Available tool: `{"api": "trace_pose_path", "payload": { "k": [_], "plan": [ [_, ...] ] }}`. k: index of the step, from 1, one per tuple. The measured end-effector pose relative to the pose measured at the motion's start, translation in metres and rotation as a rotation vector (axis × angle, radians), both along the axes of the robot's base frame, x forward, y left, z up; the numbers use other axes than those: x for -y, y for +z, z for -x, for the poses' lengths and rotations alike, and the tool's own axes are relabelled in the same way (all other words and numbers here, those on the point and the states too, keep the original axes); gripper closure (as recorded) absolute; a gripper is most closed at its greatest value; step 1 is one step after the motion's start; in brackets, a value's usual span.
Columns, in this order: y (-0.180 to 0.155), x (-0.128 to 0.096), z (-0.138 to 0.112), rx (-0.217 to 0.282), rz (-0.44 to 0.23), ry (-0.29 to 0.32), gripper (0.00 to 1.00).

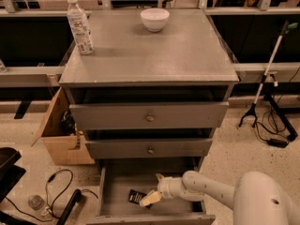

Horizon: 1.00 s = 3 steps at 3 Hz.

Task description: Place rxbar chocolate into bottom drawer

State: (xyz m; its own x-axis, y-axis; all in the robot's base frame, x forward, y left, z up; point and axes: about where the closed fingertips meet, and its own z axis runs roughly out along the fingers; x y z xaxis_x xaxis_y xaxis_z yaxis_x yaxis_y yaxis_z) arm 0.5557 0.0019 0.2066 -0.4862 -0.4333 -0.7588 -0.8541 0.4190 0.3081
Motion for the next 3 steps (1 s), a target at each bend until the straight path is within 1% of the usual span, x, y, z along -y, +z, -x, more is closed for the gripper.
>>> {"api": "trace_pose_path", "payload": {
  "k": [1,2,3],
  "plan": [
    [0.032,0.031,0.025,0.034,-0.002,-0.018,0.0],
    [0.08,0.077,0.073,0.033,0.03,-0.01,0.0],
    [0.14,0.113,0.136,-0.07,0.123,-0.009,0.0]
  ]
}}
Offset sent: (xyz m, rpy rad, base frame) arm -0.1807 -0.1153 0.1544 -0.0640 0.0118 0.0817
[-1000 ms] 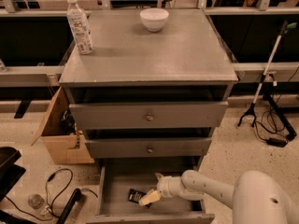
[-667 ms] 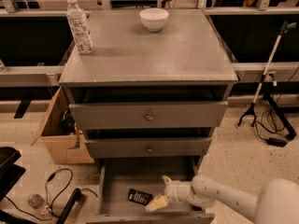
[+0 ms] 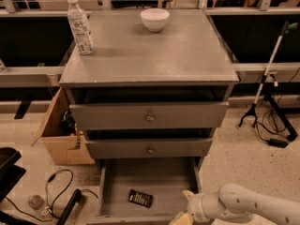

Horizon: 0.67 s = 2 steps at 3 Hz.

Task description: Place rxbar chocolate into bottom drawer

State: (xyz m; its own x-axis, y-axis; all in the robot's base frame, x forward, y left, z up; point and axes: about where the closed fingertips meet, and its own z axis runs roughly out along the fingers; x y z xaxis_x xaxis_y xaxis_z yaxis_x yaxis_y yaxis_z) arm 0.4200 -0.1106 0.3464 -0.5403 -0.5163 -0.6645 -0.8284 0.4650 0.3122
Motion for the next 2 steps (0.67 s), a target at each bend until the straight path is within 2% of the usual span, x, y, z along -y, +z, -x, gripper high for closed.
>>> {"api": "trace_pose_path", "payload": {
  "k": [1,2],
  "plan": [
    [0.039,0.005,0.062,-0.177,0.07,0.024,0.0],
    [0.079,-0.005,0.115,-0.347,0.146,0.033,0.0]
  ]
}}
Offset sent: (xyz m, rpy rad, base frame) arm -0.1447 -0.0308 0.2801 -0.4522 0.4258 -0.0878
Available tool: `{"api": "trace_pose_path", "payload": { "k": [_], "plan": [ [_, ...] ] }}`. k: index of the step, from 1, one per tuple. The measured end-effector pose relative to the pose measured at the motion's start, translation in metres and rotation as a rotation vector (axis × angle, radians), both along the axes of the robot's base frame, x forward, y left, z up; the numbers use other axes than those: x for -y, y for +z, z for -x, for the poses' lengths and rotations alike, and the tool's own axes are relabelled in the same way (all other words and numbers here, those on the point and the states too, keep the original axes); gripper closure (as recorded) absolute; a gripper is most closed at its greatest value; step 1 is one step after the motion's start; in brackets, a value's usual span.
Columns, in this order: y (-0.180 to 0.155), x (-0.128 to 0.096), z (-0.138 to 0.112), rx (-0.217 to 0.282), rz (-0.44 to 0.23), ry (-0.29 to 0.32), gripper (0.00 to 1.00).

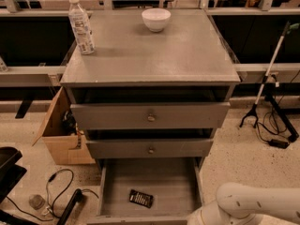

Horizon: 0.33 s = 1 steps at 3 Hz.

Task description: Place rxbar chocolate into bottom drawer

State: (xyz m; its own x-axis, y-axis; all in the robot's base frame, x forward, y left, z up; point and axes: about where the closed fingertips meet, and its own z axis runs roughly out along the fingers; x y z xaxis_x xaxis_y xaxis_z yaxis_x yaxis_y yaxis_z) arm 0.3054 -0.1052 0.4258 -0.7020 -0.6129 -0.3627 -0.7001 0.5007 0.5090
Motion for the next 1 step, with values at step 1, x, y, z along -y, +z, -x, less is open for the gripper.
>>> {"api": "trace_pose_path", "payload": {
  "k": [1],
  "plan": [
    [0.0525,-0.0301,0.0667,-0.164,0.115,-0.007,0.0]
  ]
}}
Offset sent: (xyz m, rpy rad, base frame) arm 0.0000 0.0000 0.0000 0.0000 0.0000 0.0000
